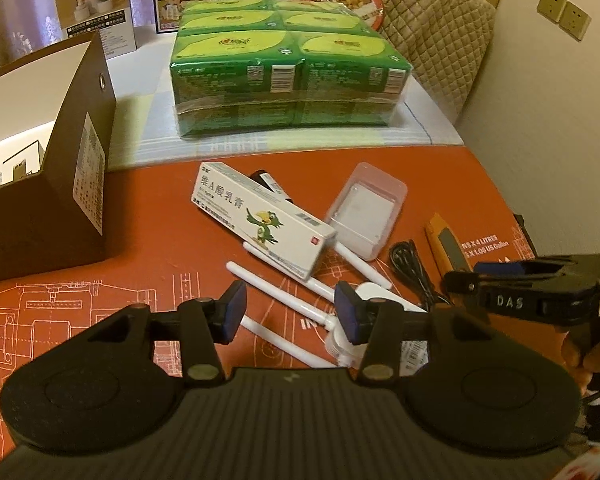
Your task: Organize rigid objects
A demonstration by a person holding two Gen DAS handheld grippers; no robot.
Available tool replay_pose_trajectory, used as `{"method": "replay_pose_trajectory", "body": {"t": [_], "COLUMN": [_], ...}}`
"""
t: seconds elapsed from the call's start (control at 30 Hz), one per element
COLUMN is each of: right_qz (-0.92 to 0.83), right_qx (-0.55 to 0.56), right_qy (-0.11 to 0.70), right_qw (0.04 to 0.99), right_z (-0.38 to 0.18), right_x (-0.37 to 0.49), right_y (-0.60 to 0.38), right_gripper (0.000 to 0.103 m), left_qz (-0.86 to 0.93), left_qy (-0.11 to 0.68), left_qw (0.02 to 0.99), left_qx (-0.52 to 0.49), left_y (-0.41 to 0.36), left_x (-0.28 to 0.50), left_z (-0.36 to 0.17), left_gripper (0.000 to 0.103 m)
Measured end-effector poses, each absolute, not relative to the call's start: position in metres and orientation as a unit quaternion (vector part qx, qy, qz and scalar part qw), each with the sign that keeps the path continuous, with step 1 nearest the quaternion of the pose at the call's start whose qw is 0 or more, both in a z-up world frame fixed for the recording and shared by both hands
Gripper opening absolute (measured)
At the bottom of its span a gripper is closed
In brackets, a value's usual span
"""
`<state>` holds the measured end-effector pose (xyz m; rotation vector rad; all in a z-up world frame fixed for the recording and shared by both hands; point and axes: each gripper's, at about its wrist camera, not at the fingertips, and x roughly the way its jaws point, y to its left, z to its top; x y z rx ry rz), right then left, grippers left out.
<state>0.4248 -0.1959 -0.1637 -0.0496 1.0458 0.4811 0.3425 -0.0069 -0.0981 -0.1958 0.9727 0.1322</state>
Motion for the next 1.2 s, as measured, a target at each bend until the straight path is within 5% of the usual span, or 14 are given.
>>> {"method": "replay_pose_trajectory", "body": {"t": [0.37,1.2], "right_qz": [0.206,0.169], "right_qx": [-0.034,-0.008], "right_qy": [0.473,0.458], "right_qw": [0.856,0.872], "right_z": [-0.168,-0.169], "right_x": [0.442,0.477], "right_y": [-0.191,-0.195], "right_gripper": [0.032,0.032], "left_qz": [0.062,0.085], "left_qy": [0.456,0.458], "left_qw": [0.878,0.799], "left_qx": [-0.127,-0.38], "left_y": [0.015,0.092], "left_x": [0.364,0.413], "left_z": [-0.102,-0.159], "left_gripper": [0.049,0.048]}}
